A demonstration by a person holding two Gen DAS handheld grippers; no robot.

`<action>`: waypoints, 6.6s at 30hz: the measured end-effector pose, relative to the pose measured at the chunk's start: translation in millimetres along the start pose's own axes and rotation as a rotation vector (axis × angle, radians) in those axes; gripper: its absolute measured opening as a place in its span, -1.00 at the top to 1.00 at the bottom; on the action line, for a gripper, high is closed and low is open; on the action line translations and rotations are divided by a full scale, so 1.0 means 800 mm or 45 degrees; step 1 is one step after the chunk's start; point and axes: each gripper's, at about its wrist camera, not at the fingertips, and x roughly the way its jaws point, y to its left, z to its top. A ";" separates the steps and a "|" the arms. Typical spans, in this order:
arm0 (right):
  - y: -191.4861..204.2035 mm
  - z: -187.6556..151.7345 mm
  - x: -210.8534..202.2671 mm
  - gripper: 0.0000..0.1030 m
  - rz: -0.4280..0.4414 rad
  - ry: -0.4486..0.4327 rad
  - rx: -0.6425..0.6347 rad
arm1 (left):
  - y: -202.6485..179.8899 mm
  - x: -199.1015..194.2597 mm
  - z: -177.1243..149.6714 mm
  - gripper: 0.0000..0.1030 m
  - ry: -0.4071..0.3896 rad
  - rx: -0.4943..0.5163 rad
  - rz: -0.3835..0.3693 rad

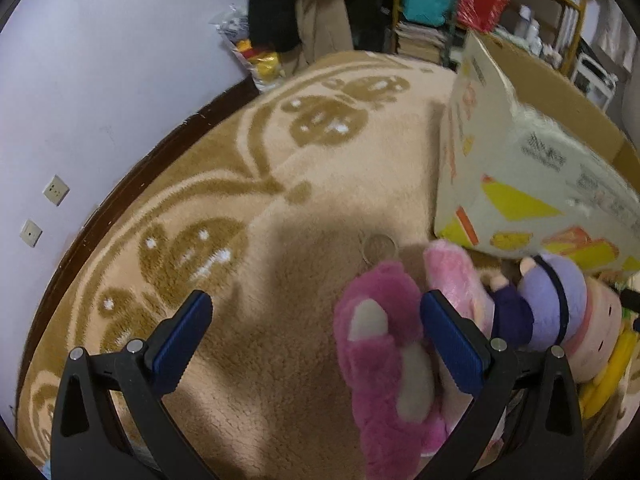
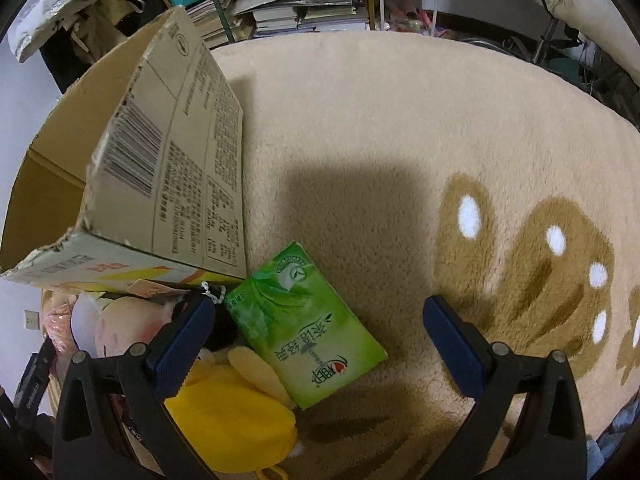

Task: Organize soft objects
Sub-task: 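Lower the left tool onto the pink plush bear while the right tool lowers onto the green carton, then lift the pink bear with the left tool and drop it into the box, then grasp the green tea carton with the right tool and drop it into the box, then grasp the pink-wrapped plush with the left tool while the right tool grasps the yellow-hatted plush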

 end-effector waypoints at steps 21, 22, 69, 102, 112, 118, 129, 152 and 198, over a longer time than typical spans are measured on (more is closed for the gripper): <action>0.002 0.003 0.028 -0.47 0.029 0.086 -0.029 | -0.026 0.027 -0.011 -0.88 0.136 0.100 -0.060; -0.002 0.005 0.028 -0.46 0.046 0.082 -0.004 | -0.026 0.029 -0.013 -0.87 0.152 0.093 -0.065; 0.155 -0.010 -0.220 0.39 0.173 -0.706 -0.538 | -0.086 -0.188 0.089 0.13 -0.549 0.270 -0.191; -0.005 0.041 -0.139 -0.74 0.023 -0.464 -0.156 | -0.103 -0.128 0.103 -0.90 -0.398 0.260 -0.242; -0.050 0.057 -0.064 -0.74 -0.072 -0.206 -0.128 | -0.080 -0.146 0.071 -0.93 -0.415 0.235 -0.208; -0.063 0.057 -0.014 -0.74 -0.118 -0.050 -0.139 | -0.076 -0.154 0.054 -0.93 -0.410 0.243 -0.215; -0.058 0.055 0.024 -0.12 -0.081 0.069 -0.230 | -0.070 -0.156 0.045 -0.93 -0.397 0.232 -0.204; 0.104 0.046 -0.149 -0.14 0.243 -0.497 -0.454 | -0.065 -0.148 0.033 -0.93 -0.337 0.241 -0.234; 0.045 -0.071 -0.055 -1.00 0.142 0.047 -0.113 | -0.062 -0.060 -0.013 -0.93 0.038 0.219 -0.235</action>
